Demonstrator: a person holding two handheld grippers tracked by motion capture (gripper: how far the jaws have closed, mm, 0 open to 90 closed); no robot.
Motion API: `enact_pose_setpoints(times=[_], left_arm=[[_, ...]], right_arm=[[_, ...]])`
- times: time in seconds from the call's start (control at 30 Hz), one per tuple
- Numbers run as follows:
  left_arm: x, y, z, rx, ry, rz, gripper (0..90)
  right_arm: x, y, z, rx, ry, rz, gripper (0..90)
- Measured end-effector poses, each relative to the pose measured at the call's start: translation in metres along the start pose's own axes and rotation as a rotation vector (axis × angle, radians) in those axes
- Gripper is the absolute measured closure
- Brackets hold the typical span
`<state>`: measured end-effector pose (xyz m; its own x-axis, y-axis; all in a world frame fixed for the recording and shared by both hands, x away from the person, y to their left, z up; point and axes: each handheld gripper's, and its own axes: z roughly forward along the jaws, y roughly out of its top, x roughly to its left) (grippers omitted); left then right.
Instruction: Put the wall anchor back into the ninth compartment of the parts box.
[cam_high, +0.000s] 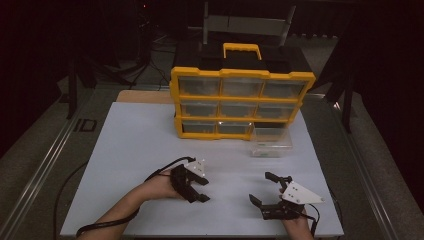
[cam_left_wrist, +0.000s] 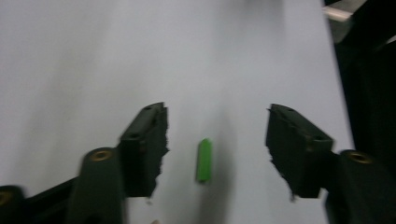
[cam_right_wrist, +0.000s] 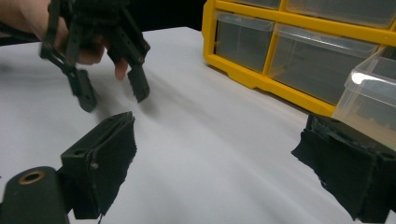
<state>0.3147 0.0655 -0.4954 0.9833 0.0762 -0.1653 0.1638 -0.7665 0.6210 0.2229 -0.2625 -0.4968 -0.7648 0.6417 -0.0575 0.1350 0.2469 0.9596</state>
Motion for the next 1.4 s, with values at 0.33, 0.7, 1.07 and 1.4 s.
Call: enact_pose_setpoints(times=[0.33, 0.7, 1.07, 1.4], left_arm=[[-0.001, -0.007, 0.01, 0.044, 0.023, 0.01, 66.1], [-0.005, -0.001, 0.012, 0.097, 0.057, 0.032, 79.8], [0.002, 0.006, 0.009, 0.116, 0.038, 0.019, 85.3], [0.011, 0.041, -0.013, 0.087, 0.049, 0.04, 85.4]], right_arm=[[0.0, 0.0, 0.0, 0.003, 0.0, -0.002, 10.0], [0.0, 0.0, 0.0, 0.002, -0.002, -0.001, 10.0], [0.001, 0.0, 0.0, 0.003, 0.0, -0.001, 10.0], [0.001, 0.001, 0.0, -0.005, 0.001, -0.007, 10.0]])
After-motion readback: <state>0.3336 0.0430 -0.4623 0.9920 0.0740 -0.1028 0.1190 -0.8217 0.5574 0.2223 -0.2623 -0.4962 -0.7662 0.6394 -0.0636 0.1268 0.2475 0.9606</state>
